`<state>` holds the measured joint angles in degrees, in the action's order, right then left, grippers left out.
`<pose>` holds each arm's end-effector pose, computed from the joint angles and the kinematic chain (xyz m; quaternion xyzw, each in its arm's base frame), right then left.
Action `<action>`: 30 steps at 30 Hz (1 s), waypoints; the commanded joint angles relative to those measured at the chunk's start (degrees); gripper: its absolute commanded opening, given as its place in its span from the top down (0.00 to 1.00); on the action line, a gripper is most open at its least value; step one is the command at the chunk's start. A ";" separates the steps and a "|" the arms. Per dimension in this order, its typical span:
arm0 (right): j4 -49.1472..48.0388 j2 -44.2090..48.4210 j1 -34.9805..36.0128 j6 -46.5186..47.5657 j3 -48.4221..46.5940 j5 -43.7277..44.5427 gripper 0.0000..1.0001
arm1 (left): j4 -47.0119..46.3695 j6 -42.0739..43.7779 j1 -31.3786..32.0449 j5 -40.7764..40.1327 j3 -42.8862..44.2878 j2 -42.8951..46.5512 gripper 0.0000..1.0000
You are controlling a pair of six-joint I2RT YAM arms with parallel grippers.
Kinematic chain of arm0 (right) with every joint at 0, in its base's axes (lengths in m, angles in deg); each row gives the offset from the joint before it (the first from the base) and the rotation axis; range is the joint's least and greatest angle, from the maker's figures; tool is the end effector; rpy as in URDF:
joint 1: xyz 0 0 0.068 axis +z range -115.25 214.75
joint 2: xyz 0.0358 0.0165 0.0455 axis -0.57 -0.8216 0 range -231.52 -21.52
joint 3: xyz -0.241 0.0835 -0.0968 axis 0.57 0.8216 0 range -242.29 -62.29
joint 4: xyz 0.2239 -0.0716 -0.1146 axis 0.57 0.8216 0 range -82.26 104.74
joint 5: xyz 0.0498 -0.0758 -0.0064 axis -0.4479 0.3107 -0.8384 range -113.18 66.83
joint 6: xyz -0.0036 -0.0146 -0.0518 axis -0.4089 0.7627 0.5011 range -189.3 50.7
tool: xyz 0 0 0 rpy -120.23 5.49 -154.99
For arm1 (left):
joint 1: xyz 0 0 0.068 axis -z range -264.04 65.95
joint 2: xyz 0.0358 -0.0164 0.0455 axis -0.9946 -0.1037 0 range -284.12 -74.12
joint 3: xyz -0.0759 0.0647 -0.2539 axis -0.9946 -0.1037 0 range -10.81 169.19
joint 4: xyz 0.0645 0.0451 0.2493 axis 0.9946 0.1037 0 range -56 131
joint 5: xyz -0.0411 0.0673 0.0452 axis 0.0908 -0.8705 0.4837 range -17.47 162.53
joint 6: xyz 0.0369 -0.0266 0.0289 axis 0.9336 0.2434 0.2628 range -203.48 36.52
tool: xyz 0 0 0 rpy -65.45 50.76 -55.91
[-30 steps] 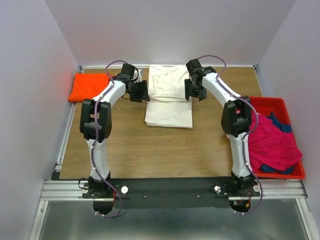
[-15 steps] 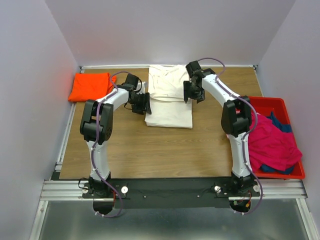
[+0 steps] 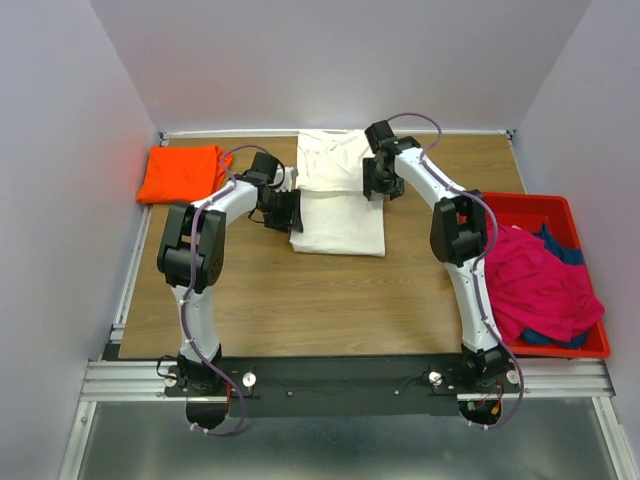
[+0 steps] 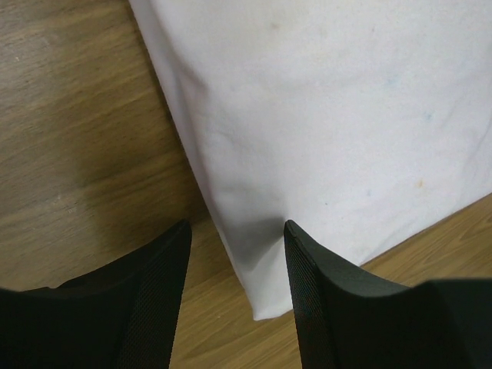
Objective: Fold and stack the t-shirts
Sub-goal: Fold the tshirt
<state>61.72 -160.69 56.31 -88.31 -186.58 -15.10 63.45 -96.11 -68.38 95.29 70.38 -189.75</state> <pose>0.4775 0.1833 0.1792 -0.0089 0.9806 -0.0015 0.1957 0.3980 -0.1258 0.1666 0.0699 0.9535 -0.2406 0.1677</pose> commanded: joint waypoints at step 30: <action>-7.04 18.13 -0.64 -3.67 16.43 -7.72 0.30 | -0.88 -0.73 0.42 0.96 -12.10 8.76 0.43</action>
<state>56.21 -147.03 56.01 -90.32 -174.65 -19.60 62.49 -95.84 -68.19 94.90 60.34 -182.54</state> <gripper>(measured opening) 0.704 0.579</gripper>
